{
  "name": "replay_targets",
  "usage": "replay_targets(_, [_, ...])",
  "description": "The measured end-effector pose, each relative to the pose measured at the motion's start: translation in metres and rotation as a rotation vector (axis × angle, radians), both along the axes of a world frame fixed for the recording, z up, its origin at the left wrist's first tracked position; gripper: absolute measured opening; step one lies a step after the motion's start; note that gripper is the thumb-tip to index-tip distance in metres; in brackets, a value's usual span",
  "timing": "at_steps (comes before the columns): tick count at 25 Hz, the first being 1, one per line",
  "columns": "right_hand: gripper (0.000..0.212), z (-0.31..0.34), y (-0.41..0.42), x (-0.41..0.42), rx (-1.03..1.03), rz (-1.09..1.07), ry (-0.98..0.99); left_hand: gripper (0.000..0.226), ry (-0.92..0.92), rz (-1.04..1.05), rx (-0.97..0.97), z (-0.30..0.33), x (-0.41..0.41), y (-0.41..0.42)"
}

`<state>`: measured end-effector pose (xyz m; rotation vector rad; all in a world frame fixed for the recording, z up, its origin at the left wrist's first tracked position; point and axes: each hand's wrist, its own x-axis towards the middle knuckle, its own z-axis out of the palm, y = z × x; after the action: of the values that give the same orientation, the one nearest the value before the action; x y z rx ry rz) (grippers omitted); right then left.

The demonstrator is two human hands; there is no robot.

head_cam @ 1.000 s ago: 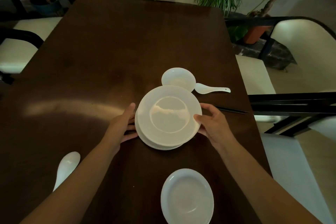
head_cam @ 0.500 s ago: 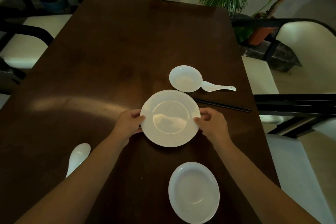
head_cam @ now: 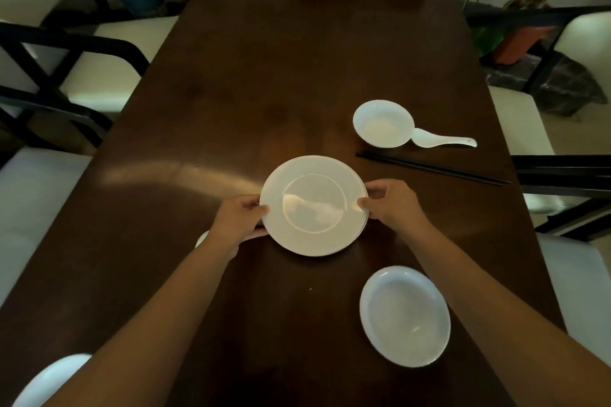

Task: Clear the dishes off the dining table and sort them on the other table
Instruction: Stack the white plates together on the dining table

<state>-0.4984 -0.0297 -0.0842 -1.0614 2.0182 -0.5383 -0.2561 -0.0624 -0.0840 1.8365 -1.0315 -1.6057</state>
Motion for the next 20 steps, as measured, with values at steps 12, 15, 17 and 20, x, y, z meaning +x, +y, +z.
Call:
replay_targets(12, [0.03,0.016,0.051,0.069,0.207,0.264,0.4,0.029,-0.096,-0.184,0.059,0.006,0.079,0.056])
replay_targets(15, [0.027,0.019,0.067,0.079,0.237,0.251,0.456,0.028,-0.133,-0.221,0.045,0.004,0.087,0.065])
replay_targets(17, [0.026,0.021,0.077,0.085,0.242,0.244,0.464,0.026,-0.161,-0.245,0.026,0.002,0.093,0.069])
replay_targets(20, [0.026,0.019,0.088,0.093,0.217,0.234,0.501,0.028,-0.19,-0.277,0.019,-0.001,0.099,0.076])
